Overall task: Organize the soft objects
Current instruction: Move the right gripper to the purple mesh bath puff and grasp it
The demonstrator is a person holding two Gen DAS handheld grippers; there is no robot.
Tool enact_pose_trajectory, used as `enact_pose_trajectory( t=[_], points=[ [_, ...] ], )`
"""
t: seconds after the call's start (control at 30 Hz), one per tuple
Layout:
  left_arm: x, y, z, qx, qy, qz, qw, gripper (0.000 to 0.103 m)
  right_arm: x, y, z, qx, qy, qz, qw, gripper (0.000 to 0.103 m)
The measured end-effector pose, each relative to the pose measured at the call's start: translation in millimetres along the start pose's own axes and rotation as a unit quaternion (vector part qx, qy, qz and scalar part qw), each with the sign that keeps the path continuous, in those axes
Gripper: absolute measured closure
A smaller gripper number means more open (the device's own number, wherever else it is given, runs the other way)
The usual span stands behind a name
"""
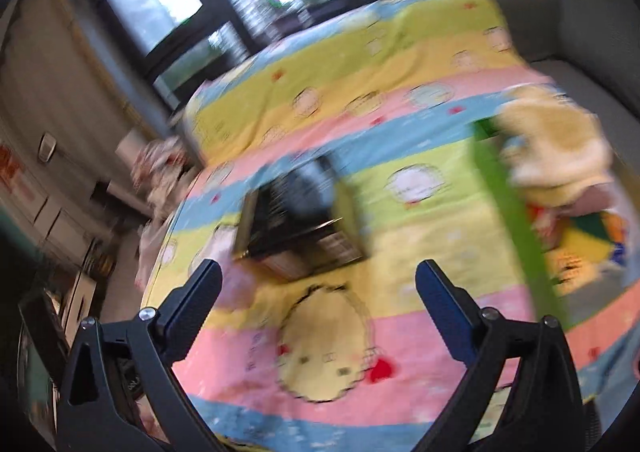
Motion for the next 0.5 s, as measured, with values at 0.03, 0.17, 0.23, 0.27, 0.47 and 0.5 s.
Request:
enact_pose_trajectory(
  t=[0.03, 0.17, 0.23, 0.27, 0.47, 0.5],
  points=[
    [-18, 2, -5, -0.005, -0.019, 0.017, 0.9997, 0.019, -10, 9, -4, -0.009, -0.007, 0.005, 1.000, 0.006],
    [-70, 14, -18, -0.030, -0.073, 0.045, 0.9958, 0.019, -57, 52, -22, -0.054, -0.041, 0.027, 0.997, 0.007],
    [-88, 21, -21, -0.041, -0.101, 0.038, 0.9933, 0.019, -75, 71, -32, -0.072, -0.049, 0.041, 0.995, 0.008],
    [-92, 22, -22, -0.043, -0.108, 0.040, 0.9925, 0.019, -85, 81, -36, -0.081, -0.050, 0.044, 0.994, 0.008],
    [-105, 26, -26, -0.043, -0.112, 0.051, 0.9915, 0.019, -118, 137, -56, -0.119, -0.060, 0.027, 0.991, 0.019],
    [-106, 27, -27, -0.044, -0.113, 0.051, 0.9913, 0.019, -121, 147, -60, -0.126, -0.061, 0.024, 0.990, 0.022]
  ],
)
Point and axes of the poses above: each gripper's, at about its wrist camera, not at the fingertips, and y roughly the way its jaws point, x to its right, z to its top, the point moved 1 cm from there along y, roughly the way its jaws point, and after that the axes turned 8 degrees about x, right-handed, at the moved point
